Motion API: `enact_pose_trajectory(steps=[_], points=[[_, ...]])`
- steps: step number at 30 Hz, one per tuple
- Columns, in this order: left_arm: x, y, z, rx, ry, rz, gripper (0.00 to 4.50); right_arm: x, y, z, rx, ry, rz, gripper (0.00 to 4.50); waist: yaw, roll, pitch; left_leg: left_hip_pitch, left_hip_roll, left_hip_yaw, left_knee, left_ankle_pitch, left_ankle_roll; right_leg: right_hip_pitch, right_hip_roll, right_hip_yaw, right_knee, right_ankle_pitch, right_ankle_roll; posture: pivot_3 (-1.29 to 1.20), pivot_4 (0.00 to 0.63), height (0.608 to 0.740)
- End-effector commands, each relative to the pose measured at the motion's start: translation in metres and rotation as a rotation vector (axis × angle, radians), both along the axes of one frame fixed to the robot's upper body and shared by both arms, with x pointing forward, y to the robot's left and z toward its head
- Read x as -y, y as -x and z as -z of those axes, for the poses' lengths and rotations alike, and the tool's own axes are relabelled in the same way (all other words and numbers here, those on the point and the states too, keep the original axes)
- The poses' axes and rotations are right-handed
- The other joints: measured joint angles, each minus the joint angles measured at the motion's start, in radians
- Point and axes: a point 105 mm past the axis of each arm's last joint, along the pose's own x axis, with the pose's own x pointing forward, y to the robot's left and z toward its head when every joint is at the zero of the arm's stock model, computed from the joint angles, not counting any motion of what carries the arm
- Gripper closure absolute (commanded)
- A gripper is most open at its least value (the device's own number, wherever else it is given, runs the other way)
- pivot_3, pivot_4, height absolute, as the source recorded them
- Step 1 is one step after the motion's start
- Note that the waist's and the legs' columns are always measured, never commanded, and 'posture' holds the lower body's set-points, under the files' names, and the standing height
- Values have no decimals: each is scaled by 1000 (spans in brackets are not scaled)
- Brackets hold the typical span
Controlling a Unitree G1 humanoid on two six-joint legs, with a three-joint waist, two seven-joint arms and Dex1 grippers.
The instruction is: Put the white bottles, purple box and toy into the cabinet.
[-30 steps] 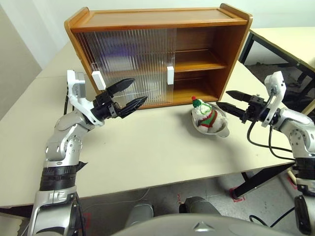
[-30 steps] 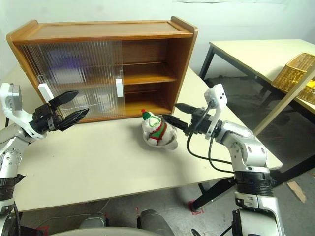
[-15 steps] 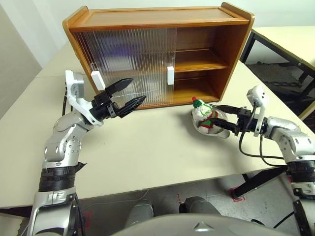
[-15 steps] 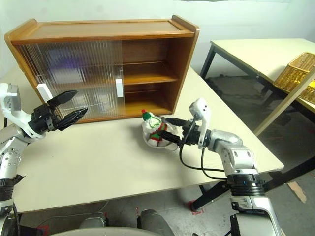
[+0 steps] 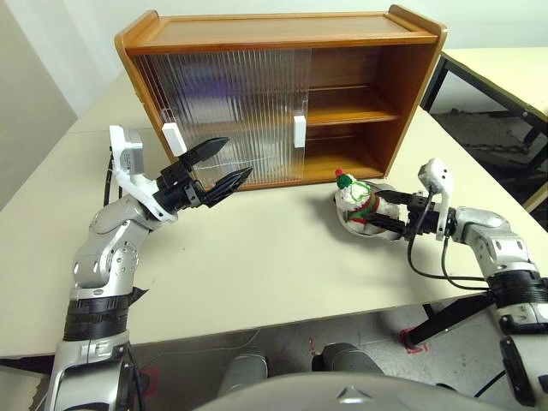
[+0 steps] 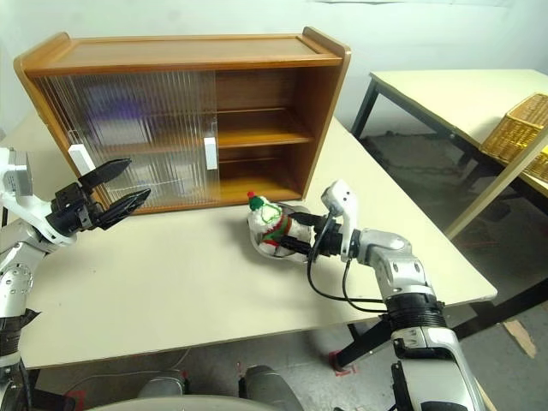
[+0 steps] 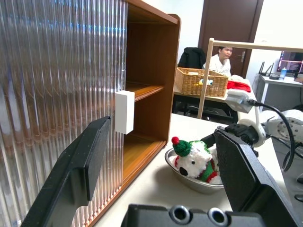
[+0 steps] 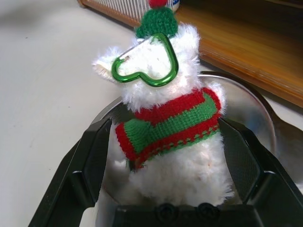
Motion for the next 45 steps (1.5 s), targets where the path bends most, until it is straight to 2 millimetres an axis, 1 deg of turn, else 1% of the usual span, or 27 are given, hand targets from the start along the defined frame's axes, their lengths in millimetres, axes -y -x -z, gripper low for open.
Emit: enact_pose_trajectory(steps=[1, 5, 6, 8, 9, 10, 13, 15, 17, 18, 19, 23, 29, 32, 35, 38, 41, 45], points=[[-1, 2, -3, 15, -11, -11, 0, -1, -3, 8, -7, 27, -11, 25, 3, 0, 0, 0, 0, -1, 0, 0, 0, 0, 0, 0, 0, 0, 0, -23, 0, 740], [-2, 3, -2, 14, -11, -17, 0, -2, -8, 12, -3, 29, -8, 25, 5, 0, 0, 0, 0, -3, 0, 0, 0, 0, 0, 0, 0, 0, -1, -19, 0, 740], [-2, 3, -2, 13, -11, -18, 0, -2, -9, 12, 0, 30, -6, 406, 5, 0, 0, 0, 0, -3, 0, 0, 0, 0, 0, 0, 0, 1, -1, -19, 0, 740], [-2, 3, -1, 12, -12, -18, 0, -2, -10, 13, 3, 28, -4, 938, 5, 0, 0, 0, 0, -3, 0, 0, 0, 0, 0, 0, 0, 1, -1, -19, 0, 740], [-2, 3, -1, 11, -12, -19, 0, -2, -11, 13, 6, 28, -5, 1370, 6, 0, 0, 0, 0, -4, 0, 0, 0, 0, 0, 0, 0, 1, -1, -19, 0, 740], [-3, 3, -1, 11, -12, -20, 0, -2, -11, 13, 8, 28, -5, 1699, 6, 0, 0, 0, 0, -4, 0, 0, 0, 0, 0, 0, 0, 1, -1, -21, 0, 740], [-2, 2, -1, 9, -12, -19, 0, -2, -13, 10, 26, 21, -4, 2868, 6, 0, 0, 0, 1, -4, 0, 0, 0, 0, 0, 0, 0, 1, -2, -26, 0, 740], [-2, 2, 0, 8, -13, -15, 0, -2, -14, 6, 39, 14, -2, 3471, 6, 0, 0, 0, 1, -4, 0, 0, 0, 0, 0, 0, 0, 1, -2, -32, 0, 740], [-1, 1, 0, 8, -14, -12, 0, -2, -15, 0, 54, 3, -1, 3977, 5, 0, 0, 1, 1, -3, 0, 0, 0, 0, 0, 0, 0, 1, -2, -42, 0, 740], [-1, 0, 0, 8, -13, -11, 0, -2, -15, -5, 62, -8, -1, 4206, 5, 0, 0, 1, 1, -3, 0, 0, 0, 0, 0, 0, 0, 1, -2, -42, 0, 740], [-1, 0, 0, 8, -13, -10, 0, -2, -15, -9, 68, -17, 0, 4329, 5, 0, 0, 1, 1, -3, 0, 0, 0, 0, 0, 0, 0, 1, -2, -47, 0, 740], [0, -1, 0, 7, -14, -2, 0, -1, -14, -32, 98, -59, 9, 4442, 4, 0, 0, 0, 0, -3, 0, 0, 0, 0, 0, 0, 0, 1, -3, -61, 0, 740], [2, -2, 1, 4, -15, 13, 0, 0, -17, -78, 165, -116, 44, 4457, 3, 0, 0, 0, 0, 0, 0, -1, -1, 0, 0, 0, 0, 0, -4, -75, 0, 740], [4, -2, 1, 2, -15, 20, 0, -2, -23, -100, 197, -156, 72, 4457, 1, 0, 0, 0, 0, 0, 0, -1, -1, 0, 1, 0, 0, 0, -4, -80, 0, 740], [5, -2, 2, 2, -12, 22, 0, -4, -36, -125, 248, -191, 108, 4457, -4, 1, 0, 0, 0, 0, 0, -1, -1, -1, 1, 0, 0, 0, -4, -78, 0, 740], [7, -1, 3, 2, -9, 23, 0, -6, -46, -138, 281, -205, 137, 4457, -7, 1, 0, 0, 0, -1, -1, -1, -1, -1, 1, 0, 0, 0, -4, -69, 0, 740], [7, 0, 3, 2, -8, 21, 0, -6, -55, -146, 303, -217, 161, 4457, -7, 1, 0, -1, 0, -3, -2, -1, -1, -2, 1, 0, 0, -1, -4, -58, 0, 740], [4, 2, 4, 2, -8, 7, 0, -8, -73, -154, 327, -232, 202, 4457, -5, 1, 0, -3, 1, -4, -3, -1, -1, -5, 1, 0, 0, 0, -4, -45, 0, 740]])
